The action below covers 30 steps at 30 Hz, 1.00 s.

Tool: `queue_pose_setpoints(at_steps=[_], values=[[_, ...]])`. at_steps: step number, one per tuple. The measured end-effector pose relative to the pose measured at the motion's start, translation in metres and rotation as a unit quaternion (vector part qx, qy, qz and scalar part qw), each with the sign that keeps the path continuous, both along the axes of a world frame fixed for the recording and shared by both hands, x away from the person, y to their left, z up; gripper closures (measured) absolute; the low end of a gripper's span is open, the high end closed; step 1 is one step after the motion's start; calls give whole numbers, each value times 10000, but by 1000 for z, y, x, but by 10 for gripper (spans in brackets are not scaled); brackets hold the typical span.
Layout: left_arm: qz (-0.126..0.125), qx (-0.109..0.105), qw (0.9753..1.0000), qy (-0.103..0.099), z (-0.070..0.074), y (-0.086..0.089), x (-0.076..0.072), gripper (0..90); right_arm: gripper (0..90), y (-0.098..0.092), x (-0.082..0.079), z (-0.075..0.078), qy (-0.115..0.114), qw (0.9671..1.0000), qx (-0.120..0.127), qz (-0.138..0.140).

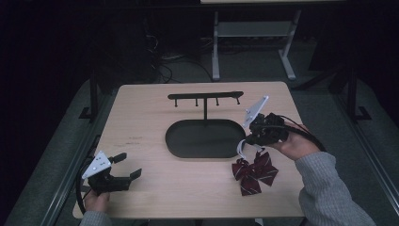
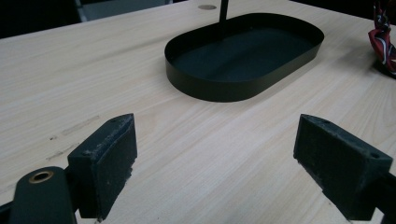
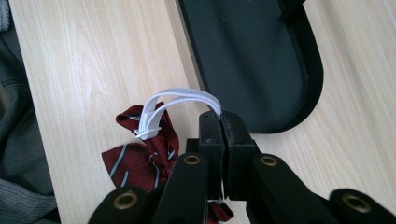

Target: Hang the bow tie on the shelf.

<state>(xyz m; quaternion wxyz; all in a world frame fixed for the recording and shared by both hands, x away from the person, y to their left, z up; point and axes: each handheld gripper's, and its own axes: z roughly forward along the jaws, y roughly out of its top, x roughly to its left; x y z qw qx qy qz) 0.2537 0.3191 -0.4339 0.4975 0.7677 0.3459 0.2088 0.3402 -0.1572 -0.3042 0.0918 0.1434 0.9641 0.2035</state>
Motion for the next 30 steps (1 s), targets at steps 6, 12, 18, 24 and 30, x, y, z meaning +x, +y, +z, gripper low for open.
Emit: queue_pose_setpoints(at_steps=[6,12,18,24,30], values=[[-2,-27,10000,18,0,0,0,131,874,4,1,5,-47,10000,50,48],[-17,6,10000,0,1,0,0,131,875,7,2,8,-64,9999,41,78],[25,-63,10000,10,0,0,0,131,876,13,5,15,-95,9998,50,150],[23,-60,10000,2,1,1,0,131,876,19,9,22,-113,9997,55,208],[28,-64,10000,6,1,2,0,131,876,24,13,30,-116,9996,93,249]])
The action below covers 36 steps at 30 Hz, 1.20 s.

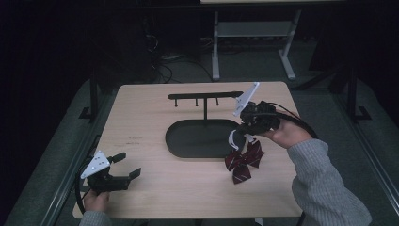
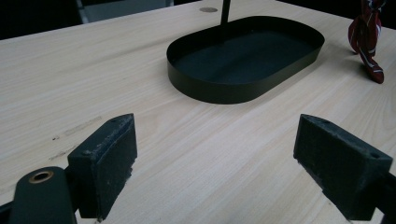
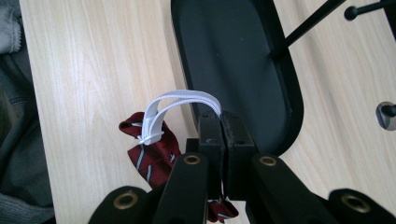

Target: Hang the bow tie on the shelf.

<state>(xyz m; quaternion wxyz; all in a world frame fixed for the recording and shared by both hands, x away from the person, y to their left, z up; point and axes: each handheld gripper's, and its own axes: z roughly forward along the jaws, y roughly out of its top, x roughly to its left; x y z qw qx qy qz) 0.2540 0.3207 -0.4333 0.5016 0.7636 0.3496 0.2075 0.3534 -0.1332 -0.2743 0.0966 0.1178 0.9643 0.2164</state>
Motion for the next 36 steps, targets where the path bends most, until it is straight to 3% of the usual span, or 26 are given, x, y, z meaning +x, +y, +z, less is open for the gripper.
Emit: queue_pose_setpoints(at_steps=[7,36], values=[[17,-17,10000,-17,0,1,0,131,875,9,7,3,-27,9999,-114,70],[58,-88,9999,-13,0,4,0,131,873,31,38,24,-19,9998,-96,179]])
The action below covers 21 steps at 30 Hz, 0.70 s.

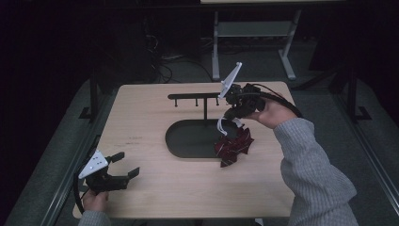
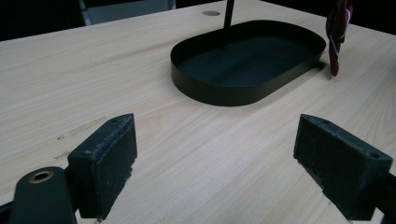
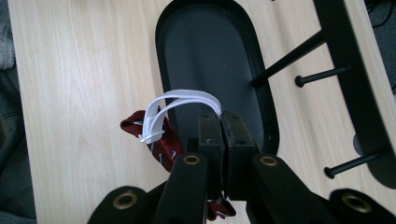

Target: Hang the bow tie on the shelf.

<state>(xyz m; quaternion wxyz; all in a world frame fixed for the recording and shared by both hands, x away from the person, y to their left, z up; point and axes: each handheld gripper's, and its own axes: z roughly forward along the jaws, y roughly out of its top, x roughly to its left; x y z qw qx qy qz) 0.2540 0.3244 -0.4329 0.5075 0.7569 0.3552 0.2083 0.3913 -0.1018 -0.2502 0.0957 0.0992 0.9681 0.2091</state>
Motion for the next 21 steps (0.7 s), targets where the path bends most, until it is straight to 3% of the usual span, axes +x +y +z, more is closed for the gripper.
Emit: queue_pose_setpoints(at_steps=[21], values=[[12,-9,10000,4,0,2,0,131,873,17,22,10,78,9999,-50,49]])
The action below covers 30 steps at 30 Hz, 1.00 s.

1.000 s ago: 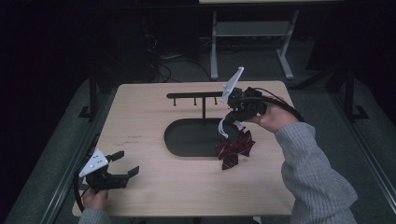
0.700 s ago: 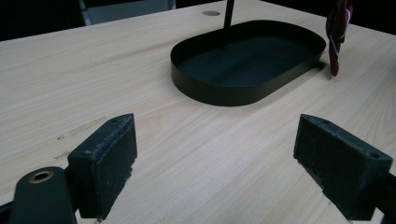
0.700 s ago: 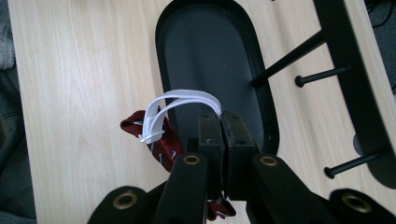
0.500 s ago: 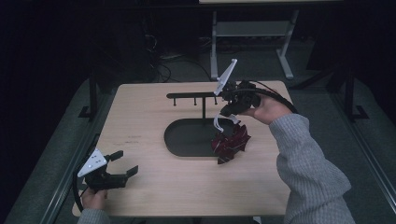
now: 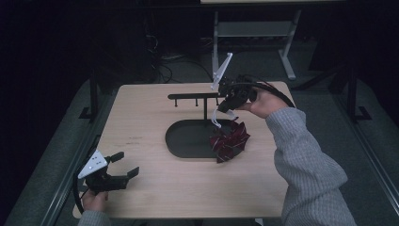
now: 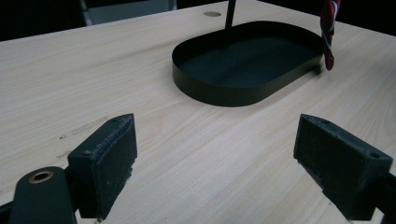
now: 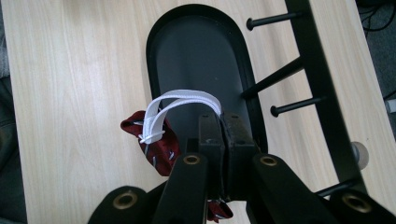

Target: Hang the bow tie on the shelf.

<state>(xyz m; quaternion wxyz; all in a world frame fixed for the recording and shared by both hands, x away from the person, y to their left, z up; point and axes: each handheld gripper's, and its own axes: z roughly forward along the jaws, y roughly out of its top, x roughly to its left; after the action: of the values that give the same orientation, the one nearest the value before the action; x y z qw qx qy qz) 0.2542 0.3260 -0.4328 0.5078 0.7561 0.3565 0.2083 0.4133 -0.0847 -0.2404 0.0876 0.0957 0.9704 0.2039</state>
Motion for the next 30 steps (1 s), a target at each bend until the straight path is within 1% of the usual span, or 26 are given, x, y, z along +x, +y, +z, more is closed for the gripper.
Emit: queue_pose_setpoints(at_steps=[3,8,17,20,21,28,30], values=[[-1,-14,10000,-5,0,0,0,131,873,3,3,3,-20,10000,2,7],[4,-25,10000,-10,0,1,0,131,873,7,8,5,18,10000,-29,-7],[16,-22,10000,10,0,1,0,131,874,9,19,9,57,9999,-56,-93],[9,-24,10000,2,0,1,0,131,874,11,23,10,68,9999,-42,-104],[-3,2,10000,2,0,1,0,131,874,11,24,10,56,9999,-57,-87],[-5,9,10000,21,0,2,0,131,874,15,33,9,112,9998,-116,-137],[-3,-17,10000,-7,0,2,0,131,874,15,36,8,124,9997,-117,-163]])
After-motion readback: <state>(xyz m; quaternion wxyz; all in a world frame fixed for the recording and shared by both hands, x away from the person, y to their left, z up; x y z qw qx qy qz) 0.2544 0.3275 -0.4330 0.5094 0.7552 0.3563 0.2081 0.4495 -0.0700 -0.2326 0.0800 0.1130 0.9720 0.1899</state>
